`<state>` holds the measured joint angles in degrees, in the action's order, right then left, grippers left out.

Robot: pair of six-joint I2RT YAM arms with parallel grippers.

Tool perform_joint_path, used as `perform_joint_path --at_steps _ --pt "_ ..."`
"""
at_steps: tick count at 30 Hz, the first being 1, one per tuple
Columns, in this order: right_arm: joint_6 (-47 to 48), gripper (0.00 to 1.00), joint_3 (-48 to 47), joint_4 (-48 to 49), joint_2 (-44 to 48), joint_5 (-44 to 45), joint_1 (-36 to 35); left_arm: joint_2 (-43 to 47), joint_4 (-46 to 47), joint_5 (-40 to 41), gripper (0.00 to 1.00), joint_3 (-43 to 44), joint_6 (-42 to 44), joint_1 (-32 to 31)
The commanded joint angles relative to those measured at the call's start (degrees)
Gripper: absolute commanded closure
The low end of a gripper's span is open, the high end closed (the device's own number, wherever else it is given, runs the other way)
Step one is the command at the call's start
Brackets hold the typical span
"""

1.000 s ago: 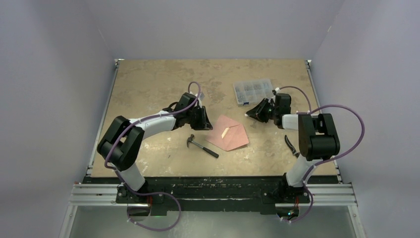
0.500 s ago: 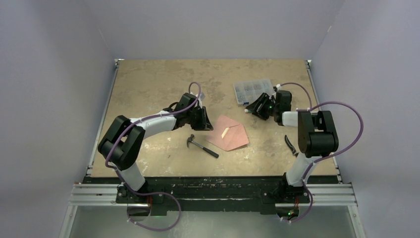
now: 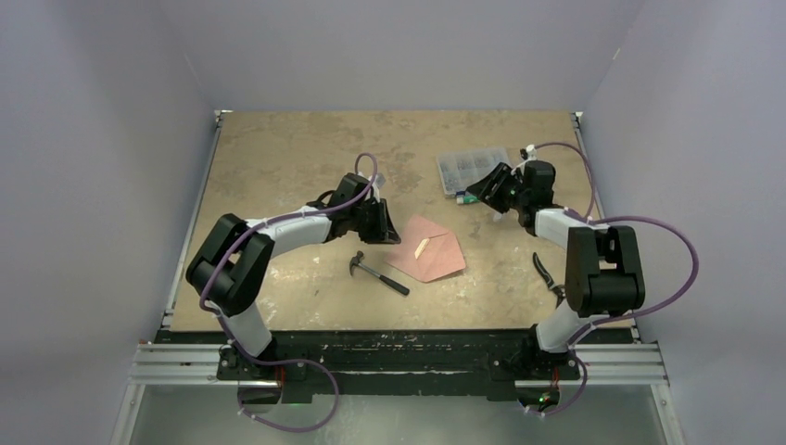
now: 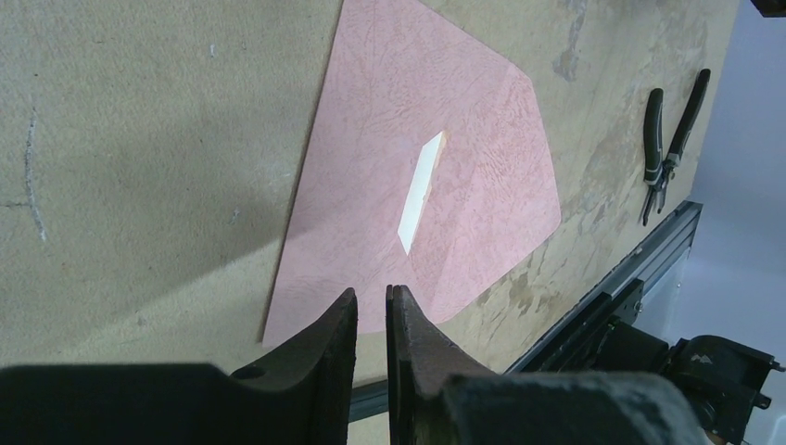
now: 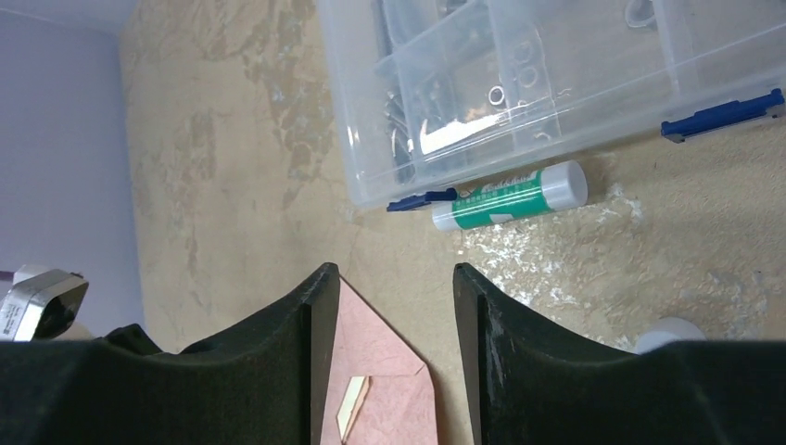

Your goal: Place the letter into the envelope and seal it

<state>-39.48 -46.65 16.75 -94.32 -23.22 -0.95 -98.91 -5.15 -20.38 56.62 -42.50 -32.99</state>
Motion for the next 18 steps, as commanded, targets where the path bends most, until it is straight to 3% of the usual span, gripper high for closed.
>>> perform_joint_path --at_steps 1,10,18 --pt "0.9 0.51 1.1 -0.8 4.3 0.2 0.2 -0.3 2.6 -1.9 0.84 2.0 -0.5 0.4" --pt "4.9 0.57 8.1 -11.9 15.1 8.6 0.1 -1.8 5.2 -4.6 0.86 2.5 0.0 0.3" --pt "5.0 0.63 12.2 -16.0 19.3 11.0 0.0 -2.7 6.4 -4.9 0.88 2.7 -0.2 0.3"
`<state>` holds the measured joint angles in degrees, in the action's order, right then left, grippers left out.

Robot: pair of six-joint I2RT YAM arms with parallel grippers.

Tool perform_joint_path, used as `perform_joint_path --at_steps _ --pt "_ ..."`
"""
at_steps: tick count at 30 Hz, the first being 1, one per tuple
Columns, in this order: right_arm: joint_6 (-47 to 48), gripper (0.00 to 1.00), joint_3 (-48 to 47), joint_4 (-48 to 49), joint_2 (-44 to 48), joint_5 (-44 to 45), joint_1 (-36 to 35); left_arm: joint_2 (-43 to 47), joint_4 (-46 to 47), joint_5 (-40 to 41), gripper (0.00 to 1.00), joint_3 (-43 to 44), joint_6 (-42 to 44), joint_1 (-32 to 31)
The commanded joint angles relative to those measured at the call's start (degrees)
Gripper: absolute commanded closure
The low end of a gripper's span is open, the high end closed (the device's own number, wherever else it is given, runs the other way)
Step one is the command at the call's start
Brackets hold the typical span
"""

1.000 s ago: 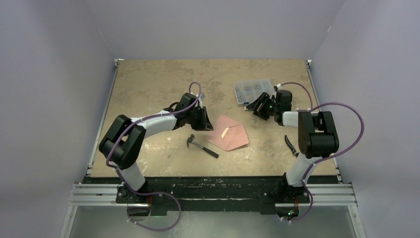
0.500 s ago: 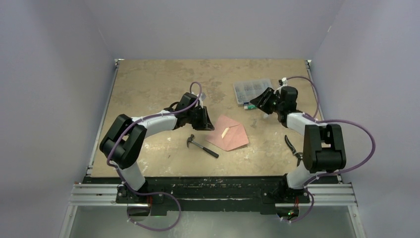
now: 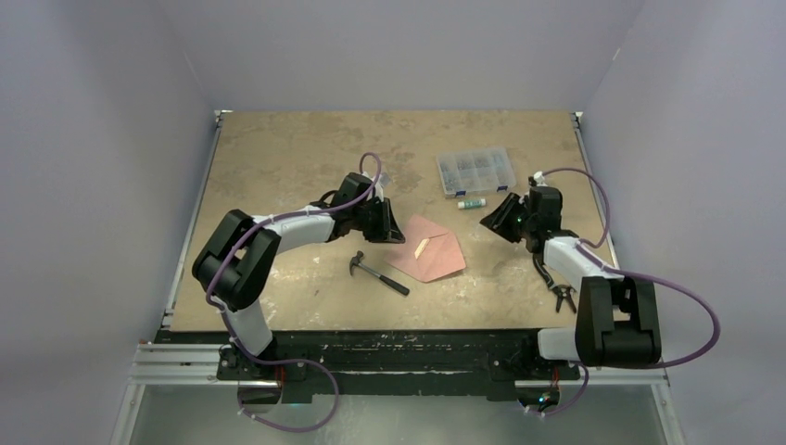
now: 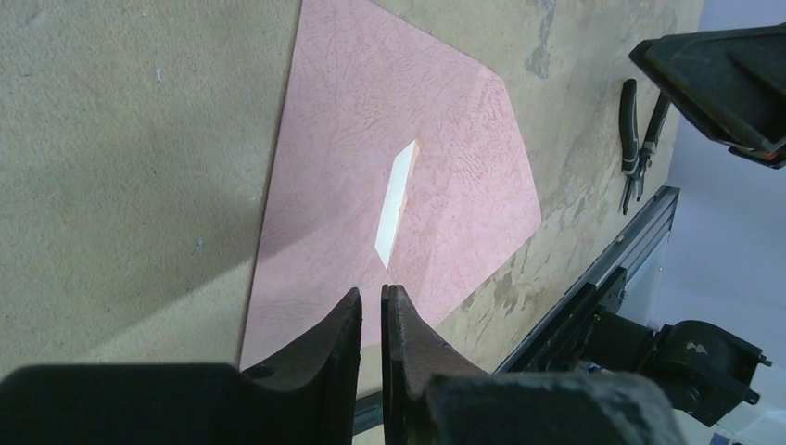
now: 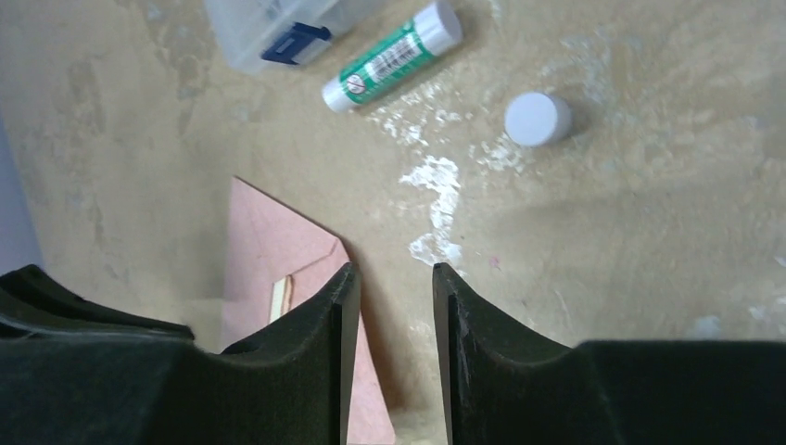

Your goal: Place the letter into the envelope and seal it

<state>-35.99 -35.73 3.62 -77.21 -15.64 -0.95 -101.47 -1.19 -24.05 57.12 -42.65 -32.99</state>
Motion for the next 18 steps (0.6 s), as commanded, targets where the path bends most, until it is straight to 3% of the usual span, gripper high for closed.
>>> perform_joint_path --at_steps 1,10,18 --pt "1.7 0.63 1.6 -3.0 2.1 3.9 0.0 -0.2 2.4 -1.2 0.88 2.2 -0.1 0.2" --pt "1.7 0.67 1.3 1.8 -5.3 5.0 -3.6 -0.7 2.0 -1.2 0.89 2.2 0.1 -0.1" --pt "1.1 0.67 -1.1 1.7 -6.7 7.4 -5.8 -1.0 1.6 -1.0 0.89 2.4 0.3 -0.2"
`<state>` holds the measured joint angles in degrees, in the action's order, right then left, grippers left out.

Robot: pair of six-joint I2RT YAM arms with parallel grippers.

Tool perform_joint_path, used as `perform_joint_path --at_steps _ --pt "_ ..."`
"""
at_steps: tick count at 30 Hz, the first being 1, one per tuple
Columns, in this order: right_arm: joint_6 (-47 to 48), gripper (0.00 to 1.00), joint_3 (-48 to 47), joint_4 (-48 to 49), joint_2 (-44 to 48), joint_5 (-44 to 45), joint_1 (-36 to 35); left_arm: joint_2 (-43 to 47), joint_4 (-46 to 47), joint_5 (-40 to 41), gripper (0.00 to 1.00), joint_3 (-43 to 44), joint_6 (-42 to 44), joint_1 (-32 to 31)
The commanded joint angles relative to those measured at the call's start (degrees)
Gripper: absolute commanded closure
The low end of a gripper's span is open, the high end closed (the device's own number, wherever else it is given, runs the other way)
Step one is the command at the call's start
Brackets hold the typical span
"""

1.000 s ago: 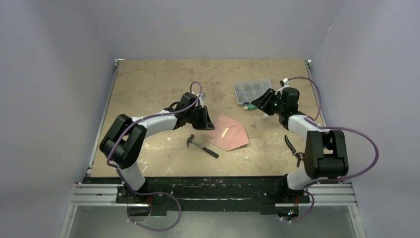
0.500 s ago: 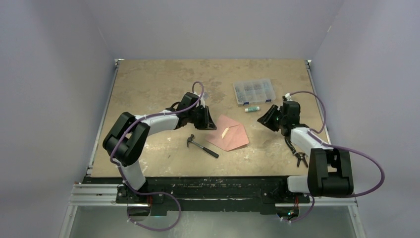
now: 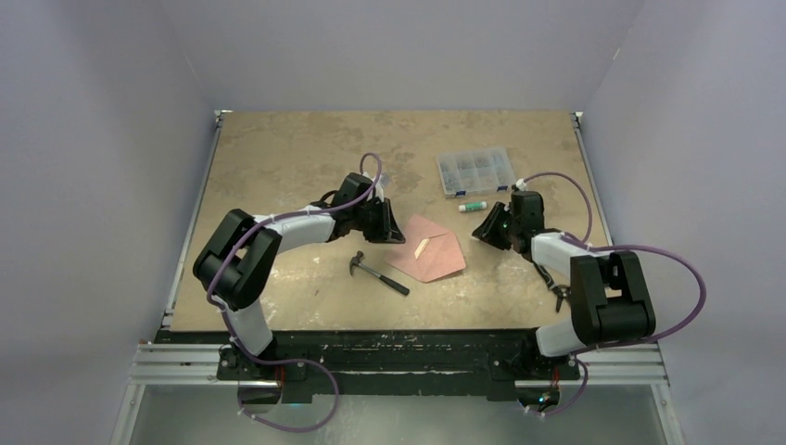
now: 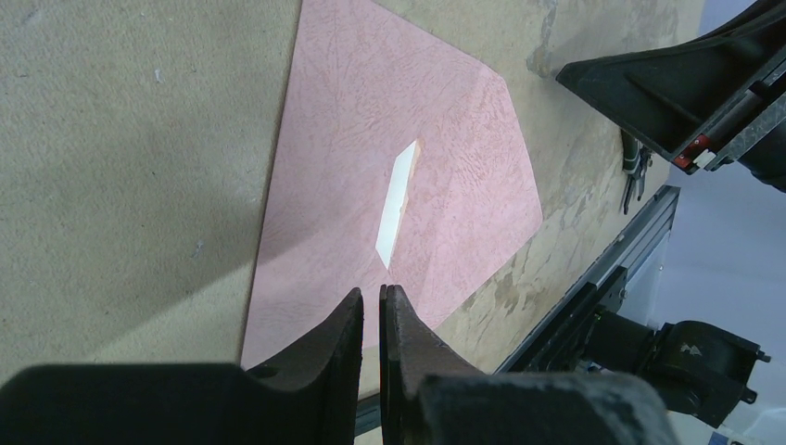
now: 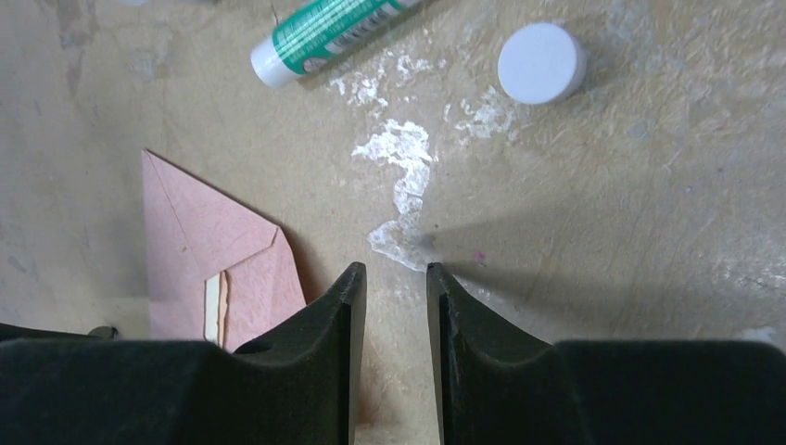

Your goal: Place the letter into the envelope and seal it

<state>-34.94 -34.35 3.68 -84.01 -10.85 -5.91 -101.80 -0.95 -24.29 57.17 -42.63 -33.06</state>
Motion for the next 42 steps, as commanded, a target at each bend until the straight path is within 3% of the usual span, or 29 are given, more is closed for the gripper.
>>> perform_joint_path --at_steps 1,17,21,29,42 --pt "-0.1 0.67 -2.3 1.3 0.1 3.1 -0.9 -0.7 1.4 -0.8 0.90 2.3 0.3 -0.2" --pt "-2.8 0.68 -1.2 -7.1 6.5 10.7 -1.1 -4.0 1.8 0.4 0.90 2.5 -0.2 -2.4" --pt "-1.2 0.68 -1.9 -4.4 3.0 10.1 -1.1 -5.1 2.1 0.5 0.90 2.9 -0.6 -3.3" --pt "-0.2 0.71 -5.7 2.2 -3.9 0.6 -3.3 -5.4 1.9 0.8 0.90 3.3 -0.7 -3.7" --pt "-0.6 0.60 -12.7 2.7 -14.8 13.4 -4.1 -5.2 1.3 1.1 0.90 3.2 -0.3 -3.6"
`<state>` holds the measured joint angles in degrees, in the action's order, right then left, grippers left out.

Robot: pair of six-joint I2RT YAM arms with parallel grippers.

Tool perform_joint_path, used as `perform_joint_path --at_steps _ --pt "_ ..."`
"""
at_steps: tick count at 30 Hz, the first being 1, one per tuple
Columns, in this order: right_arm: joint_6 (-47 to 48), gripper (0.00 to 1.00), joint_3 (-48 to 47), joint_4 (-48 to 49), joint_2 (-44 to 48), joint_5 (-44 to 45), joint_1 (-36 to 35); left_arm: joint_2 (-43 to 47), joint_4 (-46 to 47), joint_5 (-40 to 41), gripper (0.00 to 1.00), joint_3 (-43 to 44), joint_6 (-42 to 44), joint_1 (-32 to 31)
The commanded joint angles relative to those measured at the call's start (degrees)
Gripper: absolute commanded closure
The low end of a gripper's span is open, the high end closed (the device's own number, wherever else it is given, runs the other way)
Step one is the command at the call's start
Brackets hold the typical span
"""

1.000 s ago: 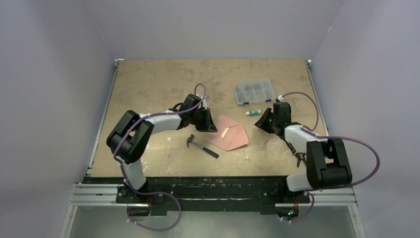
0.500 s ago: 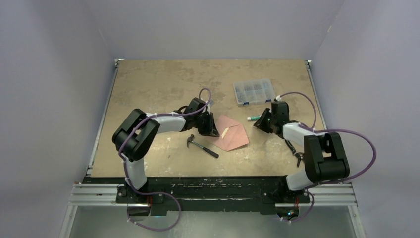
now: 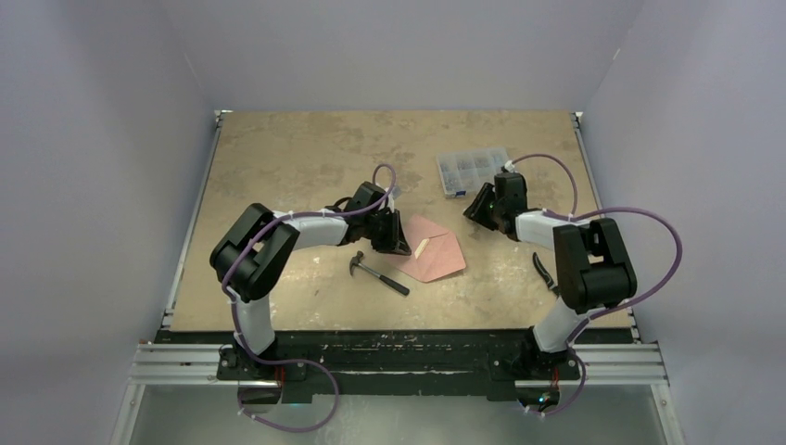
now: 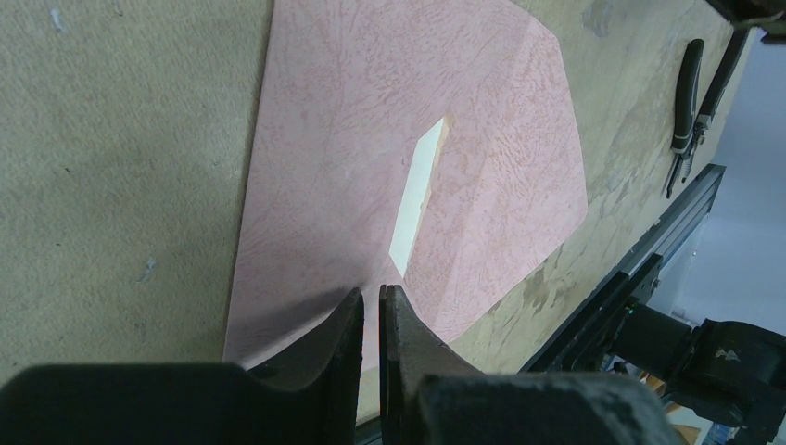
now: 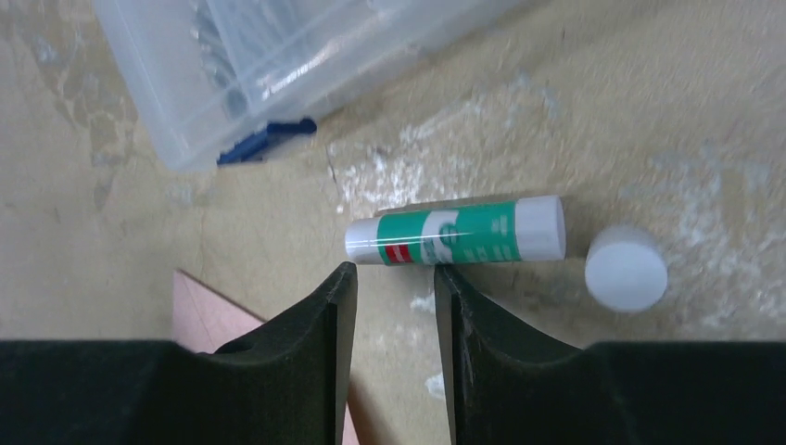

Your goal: Place the letter into the envelope and seal it

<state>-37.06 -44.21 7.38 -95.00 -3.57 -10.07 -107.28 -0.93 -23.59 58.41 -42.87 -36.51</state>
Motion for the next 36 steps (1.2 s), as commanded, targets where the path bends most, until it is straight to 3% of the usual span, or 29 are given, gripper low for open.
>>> perform_joint_path --at_steps 1,11,18,22,28,36 --pt "2.1 0.60 -3.7 -1.0 -4.5 6.5 0.0 0.2 1.2 0.3 0.90 1.9 0.0 -0.2" --pt "-1.2 0.63 -6.2 -2.3 -6.7 11.7 0.0 -0.2 1.1 0.1 0.90 1.8 0.4 -0.2" --pt "1.1 0.66 -4.3 -1.0 0.2 9.5 0.1 -0.4 1.2 0.0 0.90 2.1 0.5 -0.2" --pt "1.5 0.64 -4.5 -5.5 3.2 7.8 0.0 -0.8 1.3 -0.3 0.90 2.3 0.4 -0.2" --pt "0.9 0.60 -2.4 -12.0 8.7 15.8 0.4 -1.2 1.5 -0.7 0.90 2.5 0.2 -0.3" --pt "2.0 0.60 -0.6 -14.0 11.3 16.2 0.6 -2.5 2.0 -1.3 0.90 3.2 -0.3 -1.1"
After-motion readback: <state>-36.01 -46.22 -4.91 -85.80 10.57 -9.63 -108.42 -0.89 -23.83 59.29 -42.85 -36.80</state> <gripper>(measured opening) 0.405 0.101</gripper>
